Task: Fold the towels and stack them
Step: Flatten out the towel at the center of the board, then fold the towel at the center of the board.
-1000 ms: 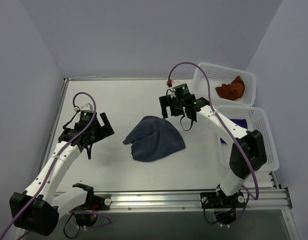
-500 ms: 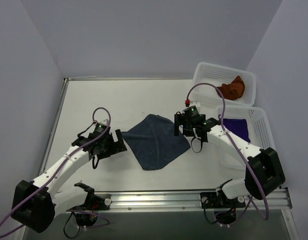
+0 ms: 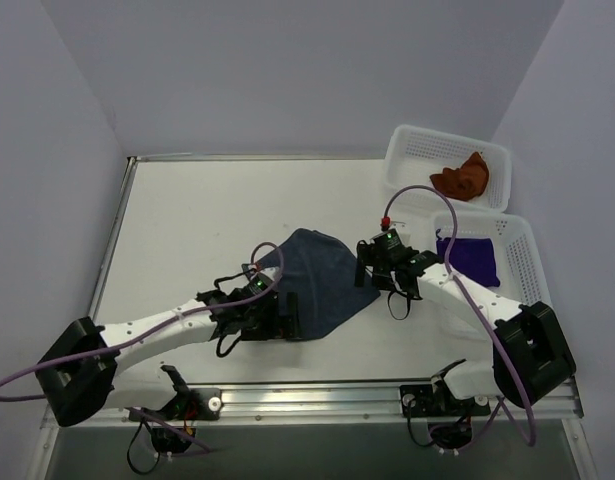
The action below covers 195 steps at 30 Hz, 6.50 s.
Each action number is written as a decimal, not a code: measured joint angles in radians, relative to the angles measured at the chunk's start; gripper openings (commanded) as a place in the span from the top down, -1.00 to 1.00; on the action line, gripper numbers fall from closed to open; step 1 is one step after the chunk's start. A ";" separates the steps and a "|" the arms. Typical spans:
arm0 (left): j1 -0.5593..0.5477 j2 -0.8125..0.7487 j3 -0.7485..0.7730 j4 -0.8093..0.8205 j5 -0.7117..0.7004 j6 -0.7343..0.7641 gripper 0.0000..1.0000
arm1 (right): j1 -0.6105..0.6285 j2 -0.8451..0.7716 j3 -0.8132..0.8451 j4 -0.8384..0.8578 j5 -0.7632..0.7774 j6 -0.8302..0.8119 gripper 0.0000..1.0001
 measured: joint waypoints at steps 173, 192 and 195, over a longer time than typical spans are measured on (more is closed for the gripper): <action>0.521 0.595 0.508 -0.114 0.066 0.271 0.95 | -0.064 0.396 0.174 0.246 -0.134 -0.048 1.00; 0.453 0.663 0.580 -0.061 0.101 0.213 0.95 | 0.019 0.321 0.314 0.105 -0.051 -0.145 1.00; 0.453 0.664 0.580 -0.056 0.105 0.203 0.95 | 0.066 0.330 0.365 0.101 -0.076 -0.151 1.00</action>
